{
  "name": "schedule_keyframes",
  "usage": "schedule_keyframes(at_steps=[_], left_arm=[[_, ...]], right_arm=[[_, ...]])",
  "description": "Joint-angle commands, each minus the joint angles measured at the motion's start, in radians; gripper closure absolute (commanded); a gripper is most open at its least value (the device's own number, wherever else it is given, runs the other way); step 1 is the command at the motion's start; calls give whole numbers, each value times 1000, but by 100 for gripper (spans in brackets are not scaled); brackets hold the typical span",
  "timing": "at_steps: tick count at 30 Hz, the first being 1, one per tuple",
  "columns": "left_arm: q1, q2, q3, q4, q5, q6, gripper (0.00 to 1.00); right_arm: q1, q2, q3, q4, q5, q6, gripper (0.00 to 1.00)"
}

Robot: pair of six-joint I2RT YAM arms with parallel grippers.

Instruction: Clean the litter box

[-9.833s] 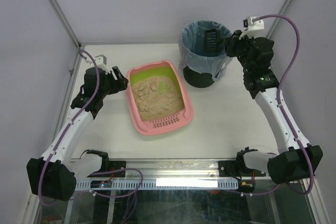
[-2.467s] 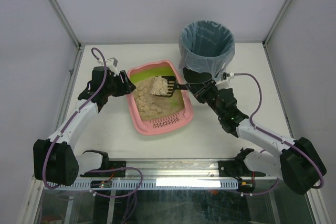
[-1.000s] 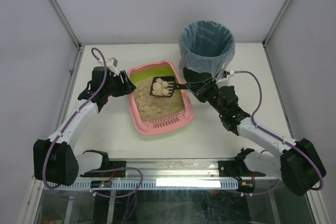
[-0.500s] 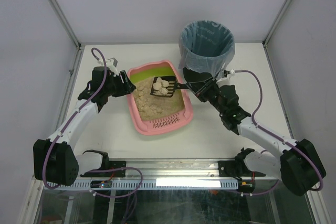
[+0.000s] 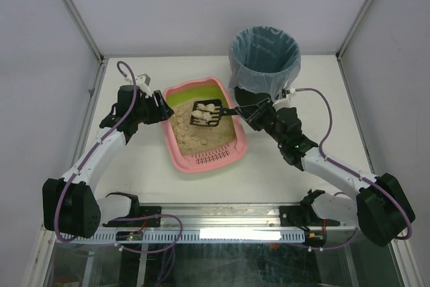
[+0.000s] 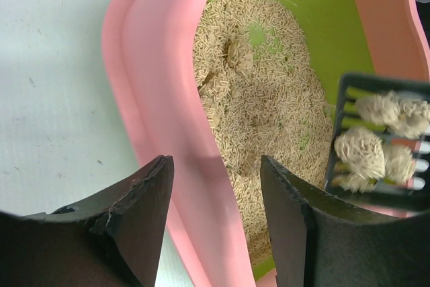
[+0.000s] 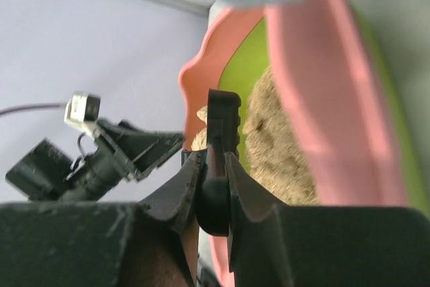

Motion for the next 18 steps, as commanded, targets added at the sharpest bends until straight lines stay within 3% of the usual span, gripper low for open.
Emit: schedule_keyframes(at_steps=[1,3,7,11,15,18], left_arm=[[8,3,47,33,6,2,45],[9,-4,41,33,4,0,44],[9,-1,39,32,-12,2,44],[9,5,45,32,8,-4,45],[9,3,45,33,-5,2,44],[9,-2,40,33,3,-1,44]], right_arm=[[30,-32,29,59,28,5,100],[-49,-62,-38,130,12,76,100],[64,-2,79,50,-27,-44,100],[-51,-62,-26,121,5,61,100],[56,5,74,51,2,-50,100],[-44,-42,-16,120,1,52,100]])
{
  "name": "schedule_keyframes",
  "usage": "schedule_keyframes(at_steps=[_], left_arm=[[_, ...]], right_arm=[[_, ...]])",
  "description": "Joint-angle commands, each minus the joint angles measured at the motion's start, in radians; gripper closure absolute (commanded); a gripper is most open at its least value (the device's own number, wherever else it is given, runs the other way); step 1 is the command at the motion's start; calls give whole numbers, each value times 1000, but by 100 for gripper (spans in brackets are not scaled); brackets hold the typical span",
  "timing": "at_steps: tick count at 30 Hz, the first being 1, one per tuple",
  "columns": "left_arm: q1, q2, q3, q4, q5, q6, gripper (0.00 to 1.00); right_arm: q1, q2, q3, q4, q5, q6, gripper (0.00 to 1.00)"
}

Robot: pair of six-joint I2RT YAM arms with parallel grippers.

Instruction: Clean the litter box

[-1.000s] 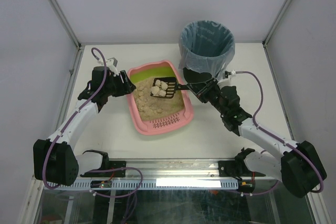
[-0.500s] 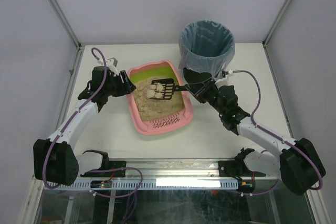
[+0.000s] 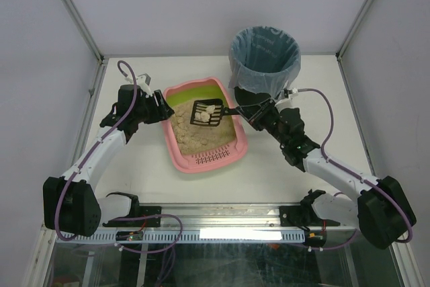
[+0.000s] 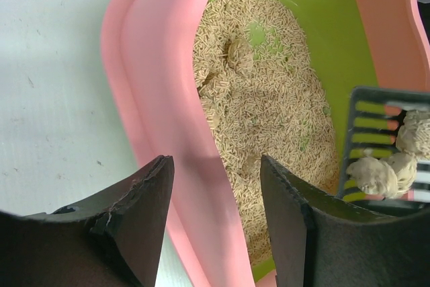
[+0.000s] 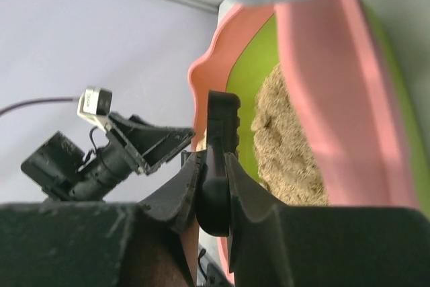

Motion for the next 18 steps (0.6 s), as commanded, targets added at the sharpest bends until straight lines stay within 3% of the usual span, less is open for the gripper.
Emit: schedule_keyframes(at_steps=[1,4,7,10,14,18], left_arm=[[9,-20,29,34,-8,1,44],[8,-21,31,34,-19,6,44],[8,-15,35,34,-1,3,44],[8,-17,31,34,-13,3,44],[9,-18,32,34,-6,2,44],[10,-16,32,34,-9,2,45]], right_arm=[[-69,-32,-8,107,-16,46,100],[-2,-12,43,60,-18,-20,100],[-56,-53,-25,97,17,45,100],[-31,-21,19,91,-46,13,100],[-98,-91,-44,100,24,71,100],[-31,-42,6,100,3,27,100]])
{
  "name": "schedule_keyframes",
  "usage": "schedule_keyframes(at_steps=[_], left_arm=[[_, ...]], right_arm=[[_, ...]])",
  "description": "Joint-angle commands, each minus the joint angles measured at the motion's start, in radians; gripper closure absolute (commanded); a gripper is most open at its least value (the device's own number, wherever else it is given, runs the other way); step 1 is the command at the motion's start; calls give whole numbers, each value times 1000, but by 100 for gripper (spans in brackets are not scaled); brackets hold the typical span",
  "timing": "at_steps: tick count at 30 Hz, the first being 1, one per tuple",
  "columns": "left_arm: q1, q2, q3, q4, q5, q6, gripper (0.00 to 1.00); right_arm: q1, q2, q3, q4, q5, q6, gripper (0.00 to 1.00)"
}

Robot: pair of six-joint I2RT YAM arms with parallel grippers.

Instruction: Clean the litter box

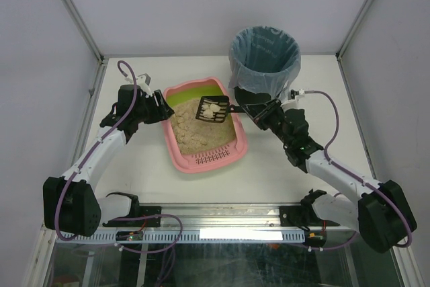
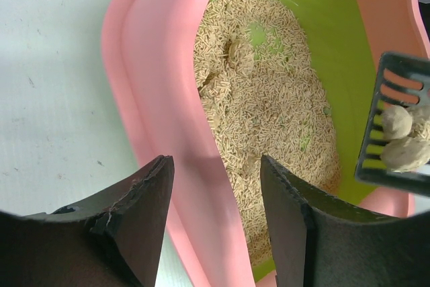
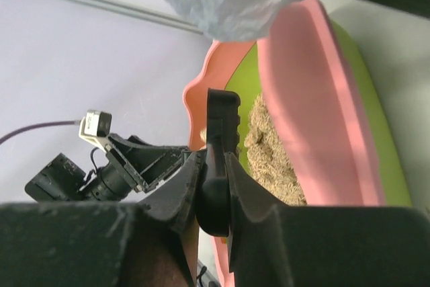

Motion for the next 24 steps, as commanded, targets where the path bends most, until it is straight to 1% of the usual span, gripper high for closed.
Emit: schedule_keyframes(at_steps=[1,3,4,6,7,9,10,12,13,15,17,20,21,23,24], left_arm=[[9,-14,33,33,-3,2,44],[8,-18,30,34,-2,1,44],[9,-21,26,34,-8,1,45],[9,-18,29,34,-14,2,45],[9,-16,32,33,-10,2,45],[8,-17,32,33,-6,3,45],[9,-22,28,34,-11,1,44],[9,-26,22,34,-27,1,44],[9,-20,28,34,-26,1,44],[9,-10,38,33,-9,1,44],[9,-14,32,33,-9,-4,43],[9,-16,28,34,-25,-4,41],[9,-12,33,33,-18,-5,41],[8,-6,39,33,-6,-7,41],[9,-8,37,32,-5,-8,40]], right_arm=[[16,-16,21,87,22,30,100],[-17,-9,-13,146,-2,76,100],[16,19,14,147,-30,63,100],[70,47,55,139,-31,24,100],[61,39,51,134,-13,23,100],[3,2,-4,131,10,76,100],[-3,2,-8,162,1,87,100],[41,34,44,159,-45,51,100],[54,37,52,148,-41,37,100],[13,4,14,136,2,70,100],[-20,-23,-26,170,11,114,100],[59,16,39,144,-7,51,100],[62,9,48,123,5,37,100],[5,-33,8,109,40,83,100],[-6,-38,-18,137,40,110,100]])
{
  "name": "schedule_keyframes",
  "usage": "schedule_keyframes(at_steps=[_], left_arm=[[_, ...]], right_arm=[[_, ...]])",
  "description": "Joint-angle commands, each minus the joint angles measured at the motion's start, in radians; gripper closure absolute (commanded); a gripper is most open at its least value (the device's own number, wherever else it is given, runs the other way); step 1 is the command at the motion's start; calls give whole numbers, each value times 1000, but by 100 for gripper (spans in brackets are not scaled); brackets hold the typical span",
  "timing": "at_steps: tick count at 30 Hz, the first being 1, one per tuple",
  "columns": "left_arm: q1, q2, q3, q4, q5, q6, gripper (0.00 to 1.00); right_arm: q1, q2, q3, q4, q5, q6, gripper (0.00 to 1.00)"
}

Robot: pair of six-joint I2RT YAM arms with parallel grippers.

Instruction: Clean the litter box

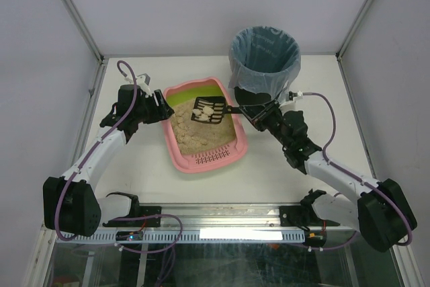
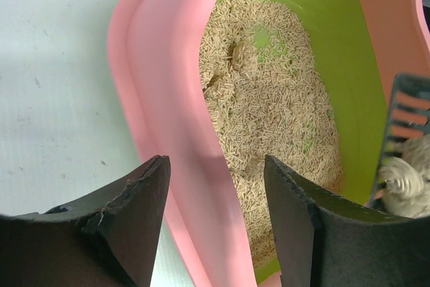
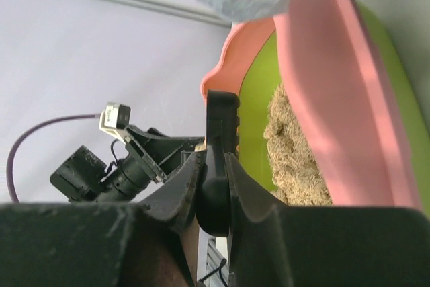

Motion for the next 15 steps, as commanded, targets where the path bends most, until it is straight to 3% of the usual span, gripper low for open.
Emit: schedule_keyframes(at_steps=[1,4,7,11,15], left_arm=[[8,-12,30,33,4,-9,40],[9,-15,28,33,-7,-6,40],[8,-17,30,33,5,-7,40],[9,-18,29,32,-11,-6,40],[9,-21,28,34,-2,-8,40]], right_arm=[[-26,-39,14,94,20,49,100],[40,-2,71,65,7,-18,100],[-45,-51,-1,83,39,60,100],[21,4,70,67,-25,-6,100],[-35,-28,46,73,-26,44,100]])
